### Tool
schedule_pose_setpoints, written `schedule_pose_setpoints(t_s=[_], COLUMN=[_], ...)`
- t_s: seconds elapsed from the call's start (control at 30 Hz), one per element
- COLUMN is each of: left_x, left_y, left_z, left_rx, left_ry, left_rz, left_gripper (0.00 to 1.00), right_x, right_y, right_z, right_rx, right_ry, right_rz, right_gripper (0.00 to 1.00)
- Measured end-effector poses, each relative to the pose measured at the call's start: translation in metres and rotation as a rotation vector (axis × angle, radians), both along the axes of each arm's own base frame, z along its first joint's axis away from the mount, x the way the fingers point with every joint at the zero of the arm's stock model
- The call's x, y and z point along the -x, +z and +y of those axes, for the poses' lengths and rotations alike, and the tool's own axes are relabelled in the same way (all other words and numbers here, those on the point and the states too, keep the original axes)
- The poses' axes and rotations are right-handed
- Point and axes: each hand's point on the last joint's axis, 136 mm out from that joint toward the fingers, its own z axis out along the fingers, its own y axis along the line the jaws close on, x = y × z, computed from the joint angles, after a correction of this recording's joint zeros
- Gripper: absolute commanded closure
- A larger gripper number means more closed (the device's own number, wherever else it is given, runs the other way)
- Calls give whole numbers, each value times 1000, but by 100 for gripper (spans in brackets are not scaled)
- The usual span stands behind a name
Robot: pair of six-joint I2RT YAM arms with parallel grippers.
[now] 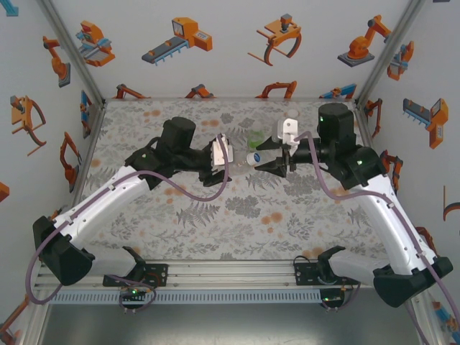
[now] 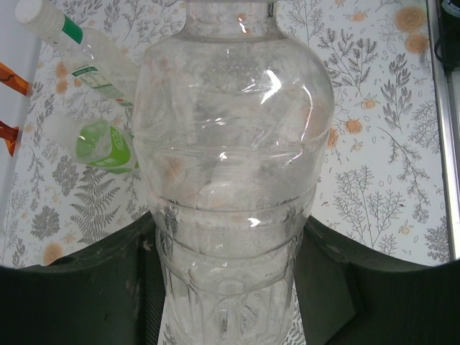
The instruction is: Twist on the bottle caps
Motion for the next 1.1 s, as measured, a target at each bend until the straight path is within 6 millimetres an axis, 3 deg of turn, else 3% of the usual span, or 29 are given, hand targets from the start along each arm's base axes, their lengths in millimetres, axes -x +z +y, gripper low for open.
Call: schedule_pose_setpoints(t_s=[0.3, 1.1], left_x=[2, 2], left_y=[-3, -4], left_z=[2, 2], left_rx=[-6, -6], left_ry=[-1, -1], left_rz=[5, 2], left_gripper=[100, 100], right_x=[6, -3], right_y=[-1, -12], right_z=[8, 8], right_rx=[2, 46], right_ry=[34, -20], right_rz=[-13, -8], right_gripper=[56, 62])
